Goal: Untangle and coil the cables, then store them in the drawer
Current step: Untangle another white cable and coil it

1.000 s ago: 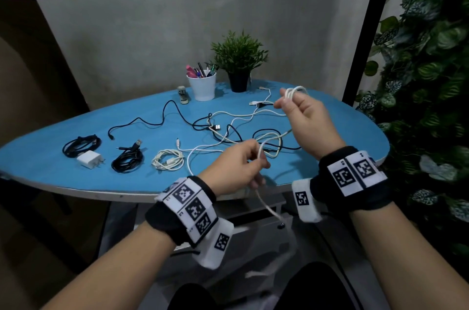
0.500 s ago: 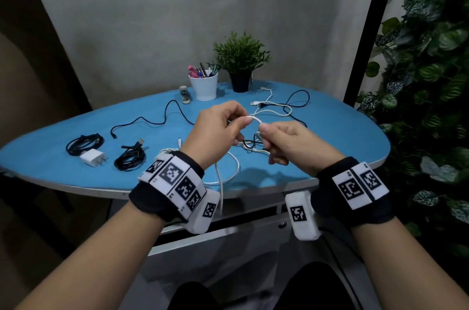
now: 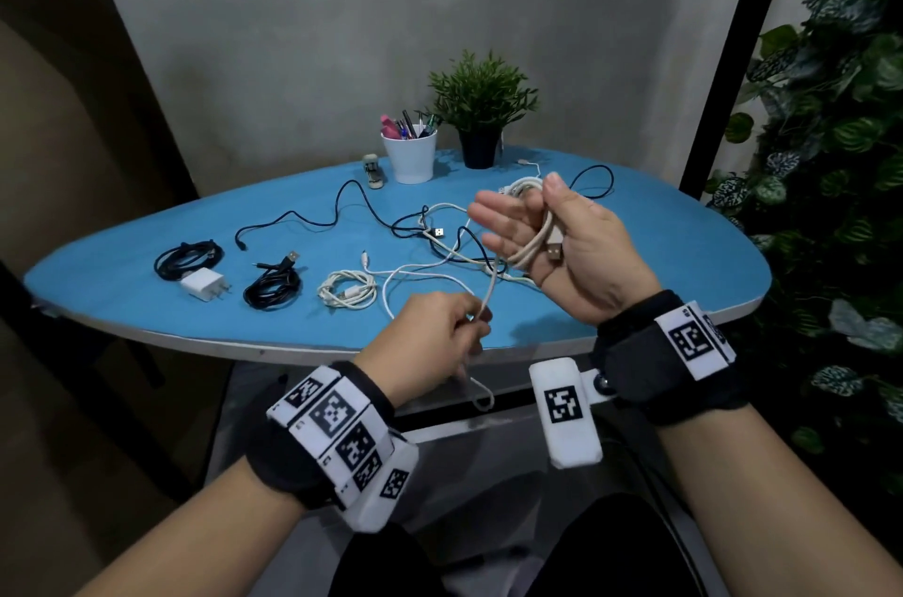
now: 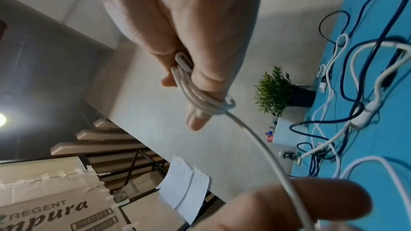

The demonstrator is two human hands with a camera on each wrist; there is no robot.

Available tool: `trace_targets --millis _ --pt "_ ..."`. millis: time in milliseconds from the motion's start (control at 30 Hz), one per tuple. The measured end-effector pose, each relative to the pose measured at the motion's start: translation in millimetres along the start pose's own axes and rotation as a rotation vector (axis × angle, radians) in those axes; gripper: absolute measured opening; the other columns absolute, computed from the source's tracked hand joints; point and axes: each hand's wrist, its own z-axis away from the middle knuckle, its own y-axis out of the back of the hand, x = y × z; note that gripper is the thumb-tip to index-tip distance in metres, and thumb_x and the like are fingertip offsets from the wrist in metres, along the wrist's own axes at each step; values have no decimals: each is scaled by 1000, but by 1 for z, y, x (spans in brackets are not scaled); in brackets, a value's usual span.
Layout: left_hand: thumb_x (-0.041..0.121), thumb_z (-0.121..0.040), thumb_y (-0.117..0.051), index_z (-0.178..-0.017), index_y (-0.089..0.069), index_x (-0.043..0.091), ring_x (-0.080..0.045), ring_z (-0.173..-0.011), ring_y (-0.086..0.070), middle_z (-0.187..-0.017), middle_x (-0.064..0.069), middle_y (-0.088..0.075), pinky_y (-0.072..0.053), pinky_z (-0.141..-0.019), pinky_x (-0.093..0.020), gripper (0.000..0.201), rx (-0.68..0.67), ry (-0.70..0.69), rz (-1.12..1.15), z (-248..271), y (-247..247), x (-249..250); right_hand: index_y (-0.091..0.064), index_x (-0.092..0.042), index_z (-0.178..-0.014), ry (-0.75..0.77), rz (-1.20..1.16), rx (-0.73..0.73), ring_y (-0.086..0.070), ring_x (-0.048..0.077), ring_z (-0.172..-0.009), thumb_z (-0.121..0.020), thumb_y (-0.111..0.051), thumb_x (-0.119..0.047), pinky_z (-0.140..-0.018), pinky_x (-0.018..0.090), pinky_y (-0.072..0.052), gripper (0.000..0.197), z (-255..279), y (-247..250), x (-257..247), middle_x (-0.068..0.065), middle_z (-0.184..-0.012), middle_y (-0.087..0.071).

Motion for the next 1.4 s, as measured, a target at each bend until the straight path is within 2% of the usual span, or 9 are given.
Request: trace_targets --millis 200,300,467,667,767,900,1133,1300,1400 --pt "15 -91 -55 -99 -58 19 -3 -39 -53 -68 0 -66 -41 -45 -10 10 -54 15 -57 22 6 -13 -54 -10 -81 122 236 89 -57 26 -119 -101 -37 -18 -106 41 -42 28 -7 -5 21 13 -126 -59" --pt "11 -90 -53 -87 -55 16 -17 -47 -59 -74 -19 -67 -47 -44 -18 6 -75 34 6 31 13 -17 -59 -15 -79 225 799 102 -57 24 -116 -99 -44 -18 -94 27 -47 25 -6 -6 29 7 -126 -60" --pt "17 -93 -54 -79 -56 15 -16 -53 -60 -67 -6 -61 -54 -56 -33 14 98 -26 82 33 38 -18 -60 -6 -88 159 1321 -22 -58 14 -69 -98 -44 -22 -64 22 -41 25 -3 -4 34 6 -77 -66" --pt "28 -92 -55 -89 -63 29 -11 -58 -48 -66 3 -55 -48 -61 -39 9 300 -139 120 27 58 -26 -52 -8 -71 -128 828 -205 -38 12 -43 -96 -43 -40 -60 27 -48 41 10 -18 41 -5 -44 -41" --pt "32 -95 -49 -114 -61 34 6 -59 -49 -68 16 -55 -44 -65 -17 22 165 -151 151 29 56 -25 -50 -13 -62 -193 570 -277 -27 10 -36 -81 -50 -44 -50 28 -42 37 14 -27 44 -4 -42 -29" --pt "44 -91 -44 -112 -61 38 3 -105 -58 -107 17 -67 -42 -93 -16 28 60 -203 181 29 56 -26 -64 -22 -58 -221 423 -312 -27 9 -32 -84 -49 -38 -45 24 -40 34 15 -27 47 1 -42 -27" --pt "56 -84 -44 -82 -65 18 -24 -61 -44 -66 -15 -52 -38 -59 -35 43 192 -157 105 28 55 -29 -60 -9 -80 -161 611 -265 -52 13 -47 -88 -55 -30 -58 30 -45 23 9 -16 55 2 -57 -51" --pt "39 -93 -49 -80 -65 17 -7 -47 -34 -52 8 -39 -28 -49 -21 30 225 -110 -14 28 56 -30 -66 -12 -88 -37 1002 -239 -58 18 -67 -95 -50 -15 -72 40 -48 17 10 -14 54 0 -68 -63" --pt "35 -93 -52 -86 -66 16 -6 -46 -34 -53 9 -41 -28 -47 -18 25 212 -119 48 28 55 -29 -66 -7 -86 -54 946 -190 -61 15 -61 -94 -52 -12 -65 32 -52 17 11 -13 51 1 -65 -62"
